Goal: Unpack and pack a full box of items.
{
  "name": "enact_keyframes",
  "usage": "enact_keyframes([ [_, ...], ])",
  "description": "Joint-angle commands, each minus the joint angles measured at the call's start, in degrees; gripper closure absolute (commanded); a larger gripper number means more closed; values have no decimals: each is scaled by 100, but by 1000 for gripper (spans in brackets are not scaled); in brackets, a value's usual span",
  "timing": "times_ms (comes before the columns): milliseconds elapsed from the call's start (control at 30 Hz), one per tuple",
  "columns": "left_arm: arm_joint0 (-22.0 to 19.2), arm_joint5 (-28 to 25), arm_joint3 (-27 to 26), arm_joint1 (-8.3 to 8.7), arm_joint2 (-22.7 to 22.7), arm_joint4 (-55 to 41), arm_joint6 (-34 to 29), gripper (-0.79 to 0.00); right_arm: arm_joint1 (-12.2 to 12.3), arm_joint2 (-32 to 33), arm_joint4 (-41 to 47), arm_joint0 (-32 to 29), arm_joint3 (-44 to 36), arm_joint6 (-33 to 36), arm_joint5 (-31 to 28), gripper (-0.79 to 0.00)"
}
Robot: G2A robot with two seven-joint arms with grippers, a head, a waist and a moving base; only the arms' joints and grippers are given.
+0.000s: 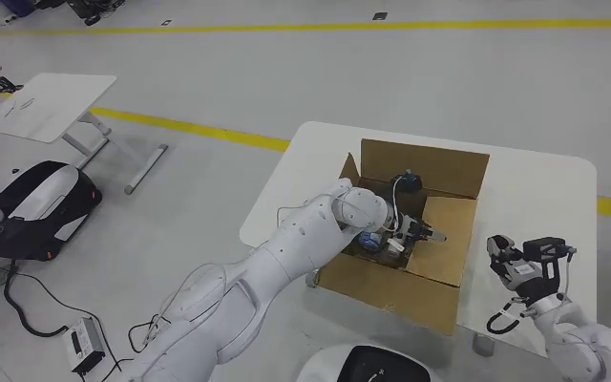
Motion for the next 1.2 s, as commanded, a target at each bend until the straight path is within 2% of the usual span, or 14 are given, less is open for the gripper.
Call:
enact_keyframes([
  [0, -42, -105, 164, -34, -8, -132, -46, -785, -20, -93, -17, 82, 99, -59, -49, 0],
  [633, -187, -786, 1164, -305, 6, -884, -300, -785, -92, -347, -61, 205, 232, -115, -93, 0],
  [933, -208, -1078, 1261, -399, -76, -1325, -514, -785, -103, -371, -69, 225, 250, -85, -149, 0],
  [1167, -216, -1173, 1326, -406, -246, -1747, -838, -785, -109, -367, -52, 234, 257, -64, -173, 0],
])
